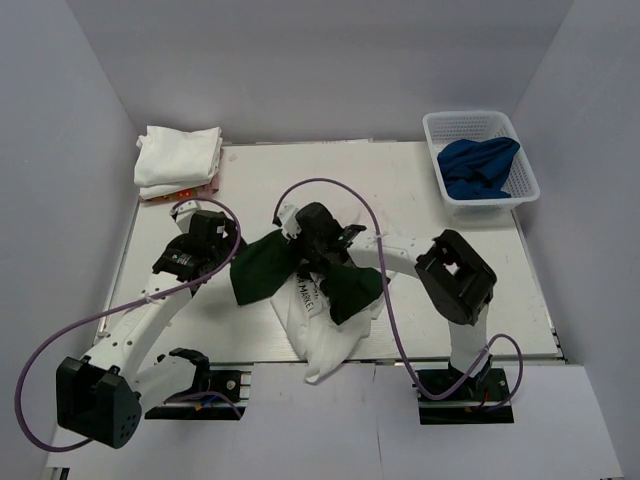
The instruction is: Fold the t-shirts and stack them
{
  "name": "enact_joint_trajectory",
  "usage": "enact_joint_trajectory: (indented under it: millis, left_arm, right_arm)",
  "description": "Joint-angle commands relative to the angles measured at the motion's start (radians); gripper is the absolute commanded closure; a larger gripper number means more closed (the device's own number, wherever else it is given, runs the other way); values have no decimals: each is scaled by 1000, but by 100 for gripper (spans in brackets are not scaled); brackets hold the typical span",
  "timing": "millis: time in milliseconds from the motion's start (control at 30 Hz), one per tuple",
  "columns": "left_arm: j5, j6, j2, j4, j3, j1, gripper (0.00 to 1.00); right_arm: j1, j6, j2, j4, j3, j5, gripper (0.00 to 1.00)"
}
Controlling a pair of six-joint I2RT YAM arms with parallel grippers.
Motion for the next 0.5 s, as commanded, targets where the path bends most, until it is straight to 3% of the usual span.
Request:
enact_joint_trajectory:
  millis: [0, 300, 467]
  left_arm:
    - [-27, 4, 20, 5, 8, 5, 0]
    - [1, 60, 31, 40, 8, -6, 0]
    - [13, 70, 31, 51, 8, -6, 0]
  right_arm:
    - [-14, 65, -171, 284, -5, 78, 100]
    - [-95, 162, -345, 358, 56, 249, 100]
    - [-248, 194, -382, 366, 166, 373, 100]
